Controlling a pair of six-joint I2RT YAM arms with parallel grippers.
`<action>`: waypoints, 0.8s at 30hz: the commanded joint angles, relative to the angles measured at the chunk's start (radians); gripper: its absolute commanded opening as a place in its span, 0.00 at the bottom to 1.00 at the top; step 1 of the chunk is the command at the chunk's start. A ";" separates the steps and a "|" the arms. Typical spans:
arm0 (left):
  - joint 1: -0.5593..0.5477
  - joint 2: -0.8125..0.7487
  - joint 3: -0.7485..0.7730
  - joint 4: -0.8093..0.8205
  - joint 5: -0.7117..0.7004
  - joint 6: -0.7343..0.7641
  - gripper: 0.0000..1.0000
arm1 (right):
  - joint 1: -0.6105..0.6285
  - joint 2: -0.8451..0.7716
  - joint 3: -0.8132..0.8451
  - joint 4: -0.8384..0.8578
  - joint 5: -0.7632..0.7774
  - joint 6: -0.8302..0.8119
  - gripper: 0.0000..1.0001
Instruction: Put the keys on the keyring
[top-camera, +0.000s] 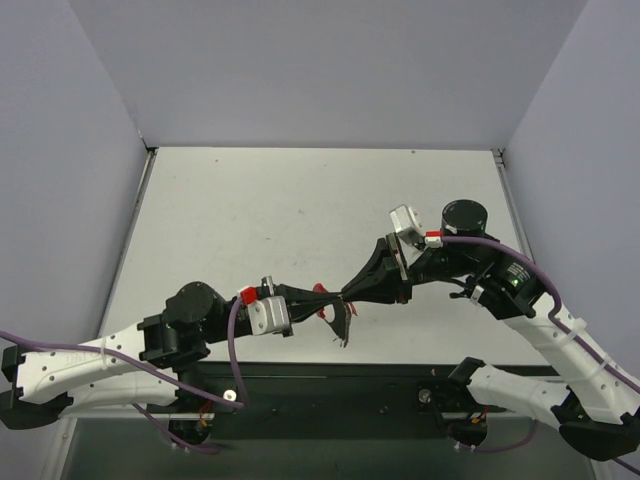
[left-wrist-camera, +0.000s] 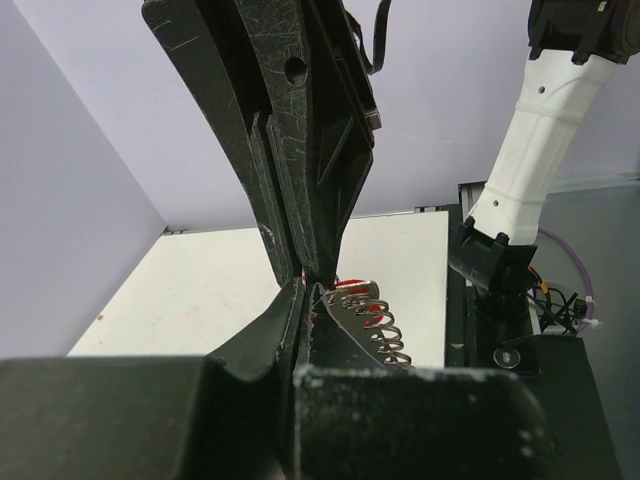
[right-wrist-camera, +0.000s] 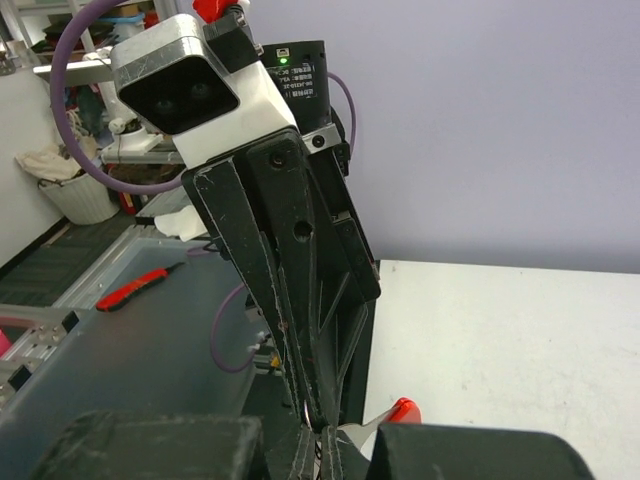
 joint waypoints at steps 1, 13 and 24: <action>-0.004 0.003 0.061 0.054 -0.017 -0.001 0.00 | 0.011 0.002 0.019 0.055 -0.015 0.000 0.00; -0.004 -0.028 0.146 -0.195 -0.107 -0.008 0.38 | 0.011 0.068 0.067 -0.145 0.028 -0.097 0.00; -0.002 0.032 0.301 -0.429 -0.138 -0.002 0.66 | 0.019 0.096 0.085 -0.247 0.080 -0.170 0.00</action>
